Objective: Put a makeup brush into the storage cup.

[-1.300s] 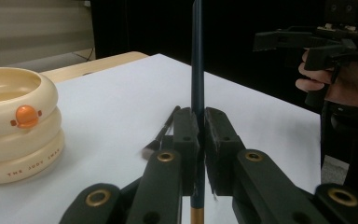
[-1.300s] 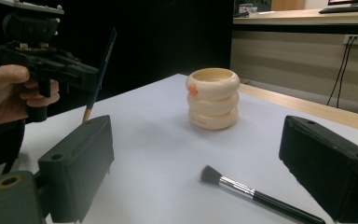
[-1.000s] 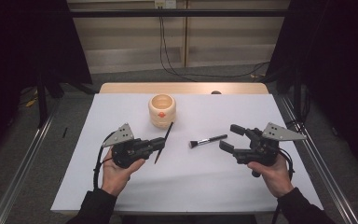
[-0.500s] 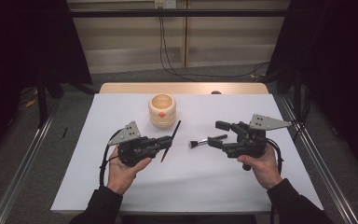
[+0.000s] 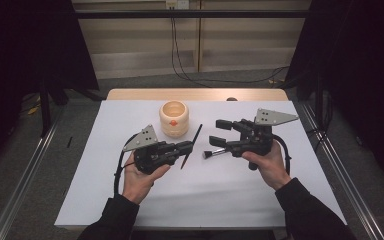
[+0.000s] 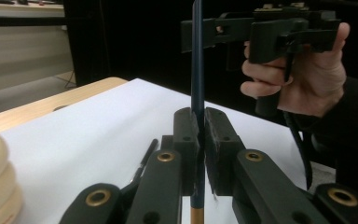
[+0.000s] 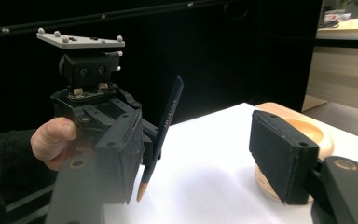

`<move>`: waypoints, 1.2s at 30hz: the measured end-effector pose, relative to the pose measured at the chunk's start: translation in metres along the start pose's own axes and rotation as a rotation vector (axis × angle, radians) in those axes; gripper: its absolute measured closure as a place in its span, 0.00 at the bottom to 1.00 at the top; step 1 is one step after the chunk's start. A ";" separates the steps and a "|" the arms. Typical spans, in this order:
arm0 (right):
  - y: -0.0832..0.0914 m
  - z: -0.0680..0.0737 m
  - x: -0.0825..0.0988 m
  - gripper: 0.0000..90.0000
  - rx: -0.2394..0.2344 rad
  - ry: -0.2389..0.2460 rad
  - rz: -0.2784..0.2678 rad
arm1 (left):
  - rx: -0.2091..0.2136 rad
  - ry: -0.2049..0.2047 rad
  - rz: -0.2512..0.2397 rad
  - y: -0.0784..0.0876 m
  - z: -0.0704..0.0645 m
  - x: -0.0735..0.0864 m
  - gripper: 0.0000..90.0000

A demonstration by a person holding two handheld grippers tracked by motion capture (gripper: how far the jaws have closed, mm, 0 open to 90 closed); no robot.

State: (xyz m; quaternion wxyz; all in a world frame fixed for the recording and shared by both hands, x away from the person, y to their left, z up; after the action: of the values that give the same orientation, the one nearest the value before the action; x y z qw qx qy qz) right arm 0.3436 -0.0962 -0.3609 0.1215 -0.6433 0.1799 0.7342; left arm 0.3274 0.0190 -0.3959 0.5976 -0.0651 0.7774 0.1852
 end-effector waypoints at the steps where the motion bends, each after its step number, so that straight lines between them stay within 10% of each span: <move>1: -0.001 0.002 -0.001 0.44 -0.014 0.003 -0.001 | 0.002 -0.004 -0.002 -0.001 -0.001 0.001 0.93; 21: -0.013 0.022 0.005 0.73 -0.165 -0.061 0.004 | 0.045 -0.017 0.003 -0.009 -0.015 0.002 0.93; 36: -0.018 0.022 0.013 0.95 -0.167 -0.060 0.033 | 0.083 -0.001 0.008 -0.016 -0.016 0.013 0.93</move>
State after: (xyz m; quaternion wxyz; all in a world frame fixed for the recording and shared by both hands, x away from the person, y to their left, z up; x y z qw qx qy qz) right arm 0.3298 -0.0711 -0.3734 0.0609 -0.6257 0.1247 0.7676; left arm 0.3147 -0.0003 -0.4079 0.5993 -0.0370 0.7844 0.1554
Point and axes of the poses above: each handheld gripper's, and its own axes: y roughly backward along the jaws, x roughly out of its underside, z roughly to its left, the point moved 10 cm from there along -y, roughly forward along the jaws, and after that the axes turned 4 degrees about y, right-handed, at the moved point
